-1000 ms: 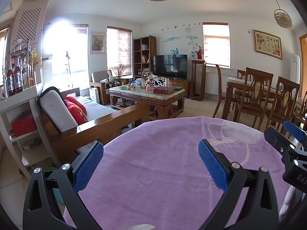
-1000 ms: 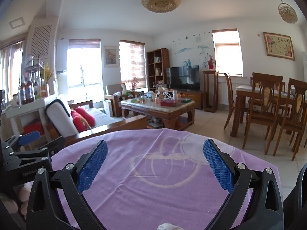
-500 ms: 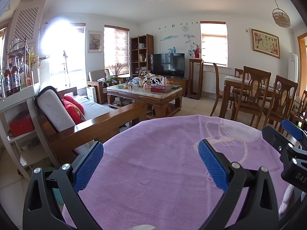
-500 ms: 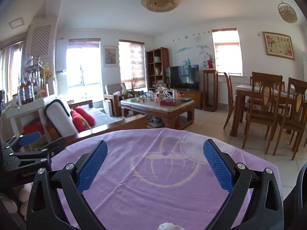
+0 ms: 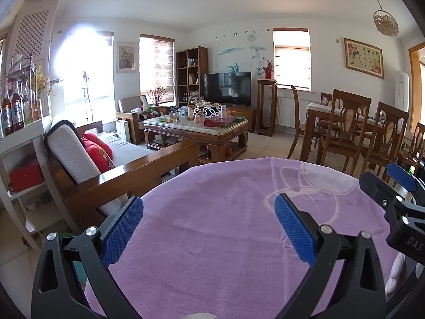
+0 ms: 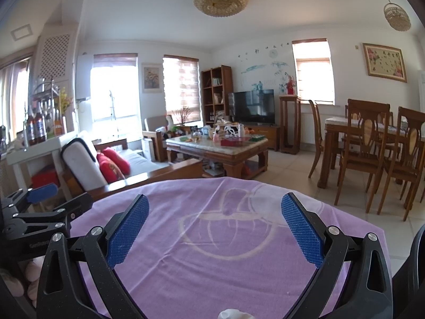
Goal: Collect trash
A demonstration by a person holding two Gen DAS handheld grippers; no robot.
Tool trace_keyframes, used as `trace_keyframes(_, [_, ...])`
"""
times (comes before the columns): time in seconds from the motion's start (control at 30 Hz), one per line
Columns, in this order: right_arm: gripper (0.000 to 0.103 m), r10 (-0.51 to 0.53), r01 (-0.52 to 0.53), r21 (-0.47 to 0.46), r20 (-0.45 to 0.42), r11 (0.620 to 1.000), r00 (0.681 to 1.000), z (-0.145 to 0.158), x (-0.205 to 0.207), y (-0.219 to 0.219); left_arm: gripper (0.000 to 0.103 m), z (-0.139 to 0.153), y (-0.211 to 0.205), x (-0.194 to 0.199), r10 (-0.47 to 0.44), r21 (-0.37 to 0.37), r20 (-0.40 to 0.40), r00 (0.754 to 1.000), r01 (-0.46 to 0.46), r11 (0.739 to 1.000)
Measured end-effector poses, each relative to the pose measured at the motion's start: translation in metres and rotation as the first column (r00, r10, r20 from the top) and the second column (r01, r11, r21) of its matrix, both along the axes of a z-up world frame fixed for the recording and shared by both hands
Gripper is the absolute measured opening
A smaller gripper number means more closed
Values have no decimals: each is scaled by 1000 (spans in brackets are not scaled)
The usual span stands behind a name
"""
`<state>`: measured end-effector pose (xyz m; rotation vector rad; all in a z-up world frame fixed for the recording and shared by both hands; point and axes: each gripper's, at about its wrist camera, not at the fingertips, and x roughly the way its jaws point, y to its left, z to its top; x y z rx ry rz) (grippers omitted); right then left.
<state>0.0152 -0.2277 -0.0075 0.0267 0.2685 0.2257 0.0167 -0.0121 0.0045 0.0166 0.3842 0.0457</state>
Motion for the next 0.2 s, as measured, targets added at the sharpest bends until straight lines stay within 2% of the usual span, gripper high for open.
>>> trace_keyframes(0.2, [98, 0, 0, 1, 0, 1000, 1000, 0, 0, 0, 98, 1, 2, 0, 2, -15, -5, 1000, -2, 1000])
